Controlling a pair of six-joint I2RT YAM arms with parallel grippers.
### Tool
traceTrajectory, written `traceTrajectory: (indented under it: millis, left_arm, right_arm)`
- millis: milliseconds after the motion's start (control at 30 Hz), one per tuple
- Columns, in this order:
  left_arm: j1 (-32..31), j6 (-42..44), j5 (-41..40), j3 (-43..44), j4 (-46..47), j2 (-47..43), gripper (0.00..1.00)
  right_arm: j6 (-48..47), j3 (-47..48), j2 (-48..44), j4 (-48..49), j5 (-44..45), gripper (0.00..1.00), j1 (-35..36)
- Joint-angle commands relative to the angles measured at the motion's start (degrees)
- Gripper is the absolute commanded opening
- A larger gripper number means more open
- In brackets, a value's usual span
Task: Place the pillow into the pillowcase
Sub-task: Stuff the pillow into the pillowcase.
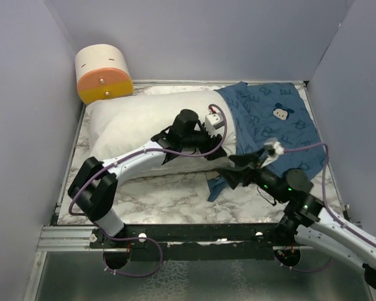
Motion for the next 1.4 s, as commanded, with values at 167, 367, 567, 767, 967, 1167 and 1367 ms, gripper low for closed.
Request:
traceTrajectory:
  millis: [167,367,567,767,967,1167,1367]
  left_arm:
    - [2.2,3.1,-2.4,0.2,-4.2,-10.3,0.64]
    - [4.4,5.6,-3.0,1.8,-6.6,-13.6,0.84]
    - [5.7,8.0,-10.4,-4.0,-3.5,-15.3,0.83]
    - [5.8,7.4,-14.0,-9.3,-0.6,-15.9,0.67]
    - [5.8,5.6,-12.4,-8.6,-1.3,-13.0,0.59]
    - [5.7,5.4,-12.4,-8.2,-2.1,-12.4,0.58]
    - [5.7,5.7,-12.5,-8.2,-2.4,-12.8,0.58]
  right_arm:
    - [-4.8,11.5,-8.3,-24.4,22.3,0.83,0.0]
    - [-0.6,15.9,2.9,-28.2,27.5,0.79,0.0]
    - [2.0,19.3,9.3,-33.0,32.1,0.56,-1.0]
    - [-0.5,22.5,15.3,-33.6,29.4,0.43,-7.5]
    - [-3.4,23.1,19.2,-30.8,20.3,0.36,-14.6]
    - [-3.6,21.5,21.2,-29.4,18.8,0.37,-15.0]
    - [-5.3,21.5,20.0,-28.9,19.2,0.38,-15.1]
